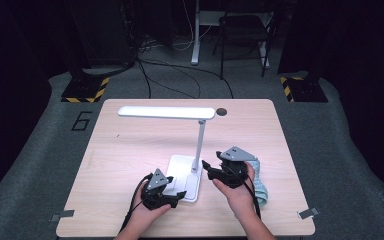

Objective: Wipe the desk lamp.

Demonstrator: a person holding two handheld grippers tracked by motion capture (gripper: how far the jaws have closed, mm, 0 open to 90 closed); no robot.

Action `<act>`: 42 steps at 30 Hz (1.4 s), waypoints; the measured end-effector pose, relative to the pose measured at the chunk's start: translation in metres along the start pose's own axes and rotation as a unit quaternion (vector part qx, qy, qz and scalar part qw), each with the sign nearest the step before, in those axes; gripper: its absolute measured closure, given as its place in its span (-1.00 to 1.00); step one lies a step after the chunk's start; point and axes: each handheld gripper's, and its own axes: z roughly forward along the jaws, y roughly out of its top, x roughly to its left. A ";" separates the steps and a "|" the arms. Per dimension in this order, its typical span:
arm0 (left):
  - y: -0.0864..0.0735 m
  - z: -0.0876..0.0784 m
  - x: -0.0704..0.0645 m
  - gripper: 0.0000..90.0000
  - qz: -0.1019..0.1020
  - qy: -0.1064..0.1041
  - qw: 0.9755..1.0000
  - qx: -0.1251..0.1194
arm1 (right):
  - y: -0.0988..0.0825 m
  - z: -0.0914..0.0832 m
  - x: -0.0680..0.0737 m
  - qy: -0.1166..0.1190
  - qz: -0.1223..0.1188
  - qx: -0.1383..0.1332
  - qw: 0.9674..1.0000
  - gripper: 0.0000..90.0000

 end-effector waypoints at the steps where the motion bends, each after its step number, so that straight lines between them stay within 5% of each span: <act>1: 0.000 -0.001 0.002 -0.42 -0.001 0.002 1.000 -0.003 | 0.003 0.003 0.003 0.005 -0.004 -0.004 1.000 -0.14; 11: 0.000 -0.008 0.016 -0.41 -0.015 0.016 1.000 -0.011 | 0.022 0.030 0.014 -0.013 -0.020 -0.003 1.000 -0.07; 22: -0.001 -0.012 0.026 -0.40 -0.037 0.026 0.999 -0.016 | 0.030 0.046 0.017 -0.043 -0.008 -0.007 0.999 0.28; 29: -0.002 -0.013 0.031 -0.40 -0.028 0.036 0.999 -0.010 | 0.034 0.049 0.017 -0.024 0.006 -0.004 1.000 0.34; 38: -0.004 -0.014 0.037 -0.40 -0.028 0.047 0.998 -0.002 | 0.038 0.054 0.024 0.004 -0.018 0.006 1.000 0.40; 42: -0.004 -0.015 0.039 -0.40 -0.035 0.050 0.998 -0.007 | 0.037 0.049 0.024 -0.006 -0.031 0.005 0.999 0.40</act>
